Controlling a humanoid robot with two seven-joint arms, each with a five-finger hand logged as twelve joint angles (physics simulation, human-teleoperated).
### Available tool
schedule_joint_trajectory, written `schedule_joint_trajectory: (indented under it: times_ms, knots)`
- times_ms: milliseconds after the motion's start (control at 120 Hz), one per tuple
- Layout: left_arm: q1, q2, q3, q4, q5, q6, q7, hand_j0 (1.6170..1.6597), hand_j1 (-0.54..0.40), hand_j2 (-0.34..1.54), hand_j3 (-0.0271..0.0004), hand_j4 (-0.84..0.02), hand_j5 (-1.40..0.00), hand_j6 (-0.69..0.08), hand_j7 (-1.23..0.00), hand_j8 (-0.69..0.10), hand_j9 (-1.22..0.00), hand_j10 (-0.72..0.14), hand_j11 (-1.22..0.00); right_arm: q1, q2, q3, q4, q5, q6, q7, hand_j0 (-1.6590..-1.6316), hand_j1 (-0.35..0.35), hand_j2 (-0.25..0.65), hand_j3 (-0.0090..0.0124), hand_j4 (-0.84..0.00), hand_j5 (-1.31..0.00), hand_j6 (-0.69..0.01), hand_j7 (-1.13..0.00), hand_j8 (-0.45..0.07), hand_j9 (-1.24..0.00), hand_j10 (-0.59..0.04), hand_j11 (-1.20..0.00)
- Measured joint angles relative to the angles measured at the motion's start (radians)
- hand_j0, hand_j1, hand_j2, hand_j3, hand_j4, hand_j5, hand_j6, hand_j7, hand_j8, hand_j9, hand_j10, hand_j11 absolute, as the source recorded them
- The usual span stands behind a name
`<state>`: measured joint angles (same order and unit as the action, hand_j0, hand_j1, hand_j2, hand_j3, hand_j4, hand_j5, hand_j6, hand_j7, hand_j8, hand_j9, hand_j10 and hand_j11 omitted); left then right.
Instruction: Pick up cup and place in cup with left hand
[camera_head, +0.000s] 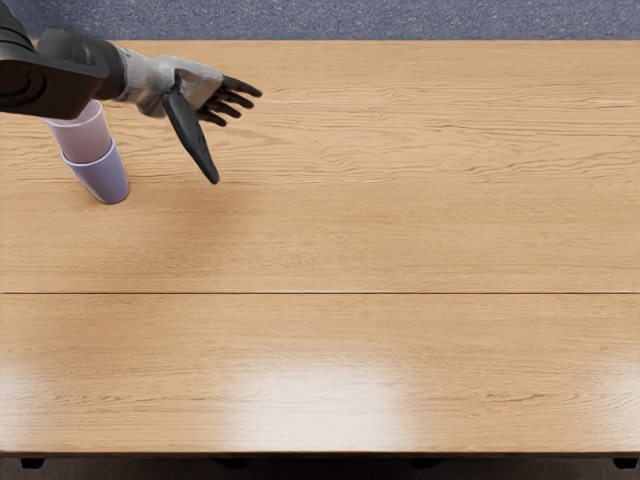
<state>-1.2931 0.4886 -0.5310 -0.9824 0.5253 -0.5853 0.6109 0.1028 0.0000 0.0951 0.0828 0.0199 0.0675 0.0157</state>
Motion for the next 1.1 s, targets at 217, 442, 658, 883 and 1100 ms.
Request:
schedule_joint_trajectory:
  times_ms: [217,442,658,883,1100]
  knots:
    - [0.070,0.043,-0.002,-0.006,-0.365,-0.023,0.000,1.6581,0.332,0.00,0.0000,-0.016,-0.02,-0.016,-0.02,-0.016,-0.02,-0.015,-0.02,0.000,0.000,0.000,0.000,0.000,0.000,0.000,-1.6581,-0.349,0.000,0.0000,0.000,0.00,-0.001,0.00,0.000,0.00,0.000,0.00]
    - [0.309,0.227,-0.007,-0.171,-0.653,-0.026,0.000,1.6581,0.339,0.00,0.0000,-0.009,-0.01,-0.009,-0.01,-0.009,-0.01,-0.009,-0.01,0.000,0.000,0.000,0.000,0.000,0.000,0.000,-1.6581,-0.349,0.000,0.0000,0.000,0.00,-0.001,0.00,0.000,0.00,0.000,0.00]
    - [0.379,0.449,-0.010,-0.267,-0.714,-0.026,0.000,1.6581,0.344,0.00,0.0000,-0.004,-0.01,-0.003,-0.01,-0.003,-0.01,-0.003,-0.01,0.000,0.000,0.000,0.000,0.000,0.000,0.000,-1.6581,-0.349,0.000,0.0000,0.000,0.00,-0.001,0.00,0.000,0.00,0.000,0.00]
    - [0.425,0.570,-0.010,-0.289,-0.721,-0.027,0.000,1.6581,0.346,0.00,0.0000,-0.001,0.00,-0.001,0.00,-0.001,0.00,-0.002,0.00,0.000,0.000,0.000,0.000,0.000,0.000,0.000,-1.6581,-0.349,0.000,0.0000,0.000,0.00,0.000,0.00,0.000,0.00,0.000,0.00]
    - [0.431,0.630,-0.010,-0.289,-0.721,-0.027,0.000,1.6581,0.346,0.00,0.0000,-0.001,0.00,0.000,0.00,-0.001,0.00,-0.001,0.00,0.000,0.000,0.000,0.000,0.000,0.000,0.000,-1.6581,-0.349,0.000,0.0000,0.000,0.00,0.000,0.00,0.000,0.00,0.000,0.00]
